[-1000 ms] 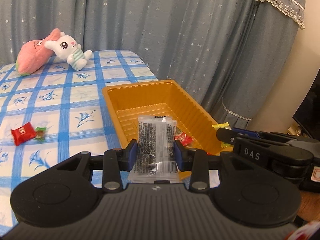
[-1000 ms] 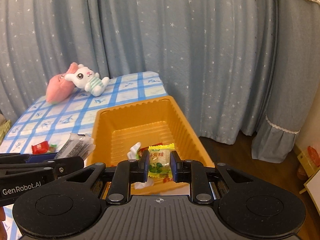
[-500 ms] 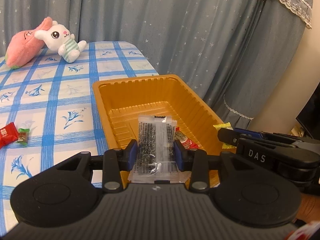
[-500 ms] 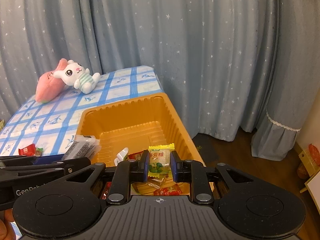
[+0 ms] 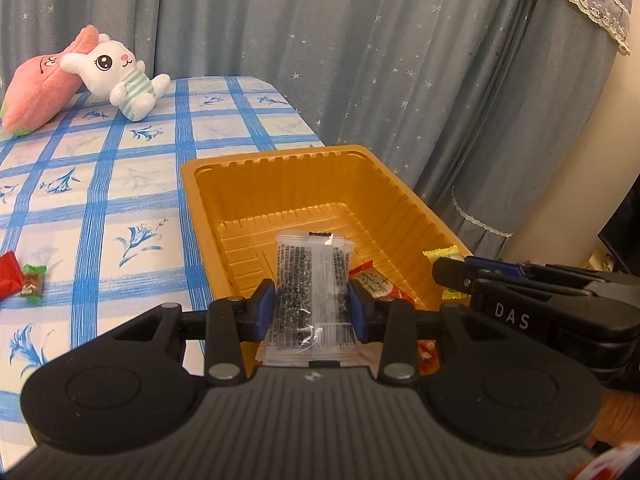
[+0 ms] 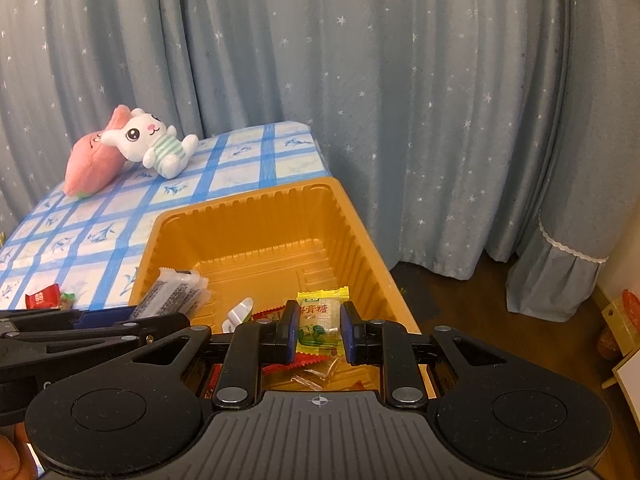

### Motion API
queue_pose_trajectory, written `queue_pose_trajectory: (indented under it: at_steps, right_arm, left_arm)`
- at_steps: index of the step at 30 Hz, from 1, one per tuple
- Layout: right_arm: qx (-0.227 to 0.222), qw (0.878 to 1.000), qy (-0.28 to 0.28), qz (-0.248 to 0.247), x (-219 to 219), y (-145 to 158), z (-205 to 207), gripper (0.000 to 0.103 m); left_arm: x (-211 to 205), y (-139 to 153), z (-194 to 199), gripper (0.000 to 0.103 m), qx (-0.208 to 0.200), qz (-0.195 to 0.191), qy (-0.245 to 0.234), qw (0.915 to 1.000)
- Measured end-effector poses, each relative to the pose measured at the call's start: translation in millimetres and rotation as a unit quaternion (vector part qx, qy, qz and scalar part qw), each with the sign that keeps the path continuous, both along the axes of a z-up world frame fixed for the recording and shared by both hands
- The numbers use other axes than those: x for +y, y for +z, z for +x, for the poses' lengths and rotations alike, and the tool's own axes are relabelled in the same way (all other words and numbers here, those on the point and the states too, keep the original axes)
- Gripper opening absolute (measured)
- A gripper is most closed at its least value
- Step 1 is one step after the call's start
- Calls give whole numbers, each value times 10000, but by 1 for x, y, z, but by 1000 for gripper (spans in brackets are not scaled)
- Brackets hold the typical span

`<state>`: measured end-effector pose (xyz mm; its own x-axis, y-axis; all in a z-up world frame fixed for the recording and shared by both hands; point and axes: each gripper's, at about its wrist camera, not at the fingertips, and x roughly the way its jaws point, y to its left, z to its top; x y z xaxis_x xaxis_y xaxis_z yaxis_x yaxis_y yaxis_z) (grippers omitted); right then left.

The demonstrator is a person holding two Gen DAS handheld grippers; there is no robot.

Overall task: Organize snacks
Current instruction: 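Carry both packets over the orange tray and open both grippers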

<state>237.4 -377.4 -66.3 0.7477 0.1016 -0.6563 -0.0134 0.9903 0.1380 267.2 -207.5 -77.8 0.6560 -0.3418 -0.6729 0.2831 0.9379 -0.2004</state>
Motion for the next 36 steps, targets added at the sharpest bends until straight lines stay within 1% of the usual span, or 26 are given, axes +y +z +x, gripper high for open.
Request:
queue_pose_trajectory:
  at_steps: [9, 19, 28, 35, 36]
  right_arm:
    - [15, 9999, 163, -26, 2, -8, 25, 22]
    - [85, 9997, 212, -1, 2, -16, 54, 22]
    - [115, 9996, 246, -23, 3, -18, 70, 22]
    - [103, 9997, 224, -34, 3, -17, 72, 22]
    - [107, 9997, 216, -33, 3, -17, 72, 22]
  left_arm:
    - [3, -3, 27, 35, -48, 37, 59, 10000]
    - [0, -9, 55, 35, -54, 148, 72, 9999]
    - [-3, -15, 66, 35, -51, 243, 39, 9997]
    - [-6, -11, 72, 34, -81, 281, -57, 9996]
    - [-6, -10, 73, 36, -75, 285, -71, 9995]
